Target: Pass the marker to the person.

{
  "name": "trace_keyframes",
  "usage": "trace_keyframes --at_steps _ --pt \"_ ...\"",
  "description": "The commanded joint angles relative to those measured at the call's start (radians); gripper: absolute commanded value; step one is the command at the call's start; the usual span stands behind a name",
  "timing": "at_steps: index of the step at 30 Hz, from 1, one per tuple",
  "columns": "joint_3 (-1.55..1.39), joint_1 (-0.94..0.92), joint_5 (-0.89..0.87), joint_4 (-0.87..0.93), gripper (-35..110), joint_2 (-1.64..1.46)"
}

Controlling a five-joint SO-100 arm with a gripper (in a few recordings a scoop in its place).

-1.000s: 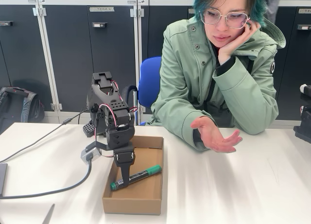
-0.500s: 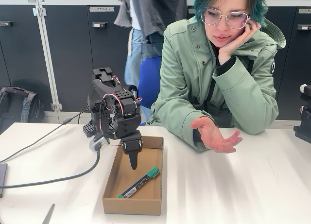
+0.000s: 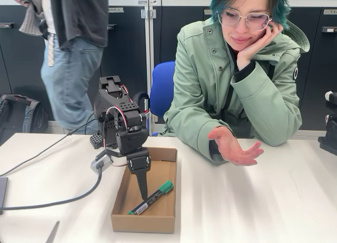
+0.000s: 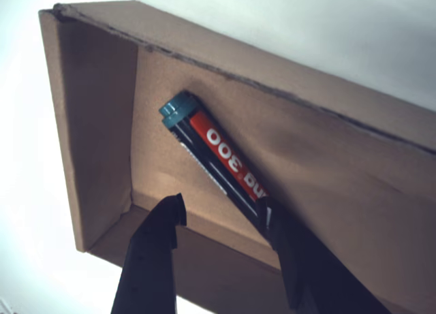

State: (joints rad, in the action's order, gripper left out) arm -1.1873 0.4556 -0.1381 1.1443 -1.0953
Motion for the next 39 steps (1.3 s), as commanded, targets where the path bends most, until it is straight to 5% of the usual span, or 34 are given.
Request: trace_keyframes --at_steps 1,16,20,23,32,39 --pt "0.11 -0.023 0.038 -0.002 23 0.038" --pt "0.13 -0.031 0.046 0.253 26 0.221" --pt "0.06 0.009 0.012 0.304 5 0.186" --pt "0.038 0.021 0.012 0.296 -5 0.17" --pt "0.091 0.003 0.038 0.241 -5 0.179" --pt "0.12 0.084 0.235 0.179 -5 0.124"
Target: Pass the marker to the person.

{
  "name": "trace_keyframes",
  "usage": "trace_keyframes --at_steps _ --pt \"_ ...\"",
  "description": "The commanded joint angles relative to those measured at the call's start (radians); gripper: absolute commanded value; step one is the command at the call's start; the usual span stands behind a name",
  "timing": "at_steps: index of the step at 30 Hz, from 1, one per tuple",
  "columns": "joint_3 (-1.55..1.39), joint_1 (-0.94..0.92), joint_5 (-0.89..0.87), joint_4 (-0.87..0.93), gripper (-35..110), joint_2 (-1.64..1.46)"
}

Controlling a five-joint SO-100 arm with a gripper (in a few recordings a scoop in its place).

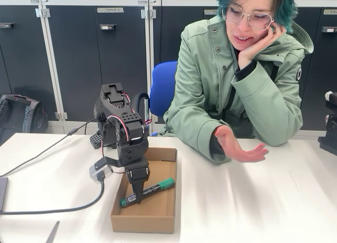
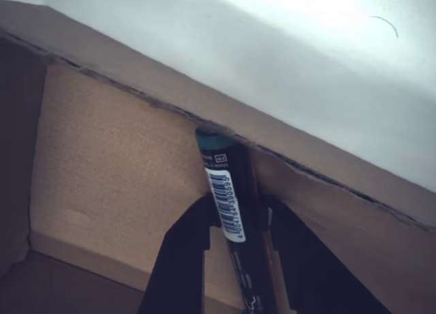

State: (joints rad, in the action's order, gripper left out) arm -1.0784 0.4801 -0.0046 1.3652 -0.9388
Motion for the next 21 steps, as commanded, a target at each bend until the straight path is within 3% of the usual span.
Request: trace_keyframes --at_steps 1,11,21 --pt "0.014 0.067 0.129 -0.048 -5 -0.035" --pt "0.103 -0.005 0.552 -0.067 -5 0.041" --pt "0.117 0.006 0.624 -0.069 -5 0.003"
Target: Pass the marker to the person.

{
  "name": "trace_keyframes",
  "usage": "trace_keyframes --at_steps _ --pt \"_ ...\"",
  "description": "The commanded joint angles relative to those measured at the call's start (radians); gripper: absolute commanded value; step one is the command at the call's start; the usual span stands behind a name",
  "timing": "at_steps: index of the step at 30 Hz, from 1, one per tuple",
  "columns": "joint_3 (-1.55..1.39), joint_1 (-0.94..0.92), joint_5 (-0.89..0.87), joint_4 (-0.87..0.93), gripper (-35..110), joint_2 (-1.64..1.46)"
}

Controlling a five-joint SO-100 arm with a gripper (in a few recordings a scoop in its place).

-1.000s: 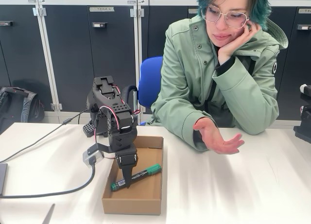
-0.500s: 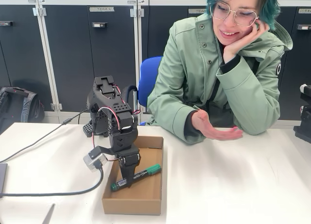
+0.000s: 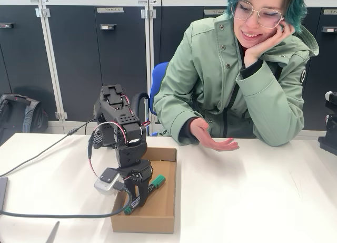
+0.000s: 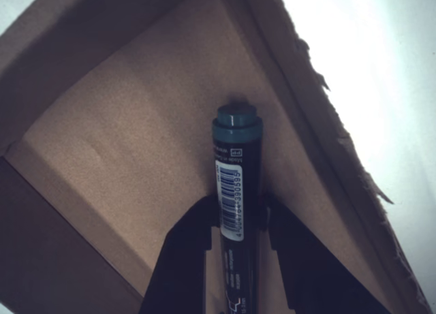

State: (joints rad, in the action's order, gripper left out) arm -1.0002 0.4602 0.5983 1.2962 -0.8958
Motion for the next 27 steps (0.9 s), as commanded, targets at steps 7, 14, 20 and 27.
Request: trace_keyframes --at_steps 7,14,20,27 --pt "0.048 0.117 -0.032 -0.014 -5 -0.19" --pt "0.117 0.239 -0.091 0.153 -5 -0.393" --pt "0.032 0.365 -0.137 0.27 -5 -0.672" --pt "0.032 0.472 -0.089 0.278 -5 -0.919"
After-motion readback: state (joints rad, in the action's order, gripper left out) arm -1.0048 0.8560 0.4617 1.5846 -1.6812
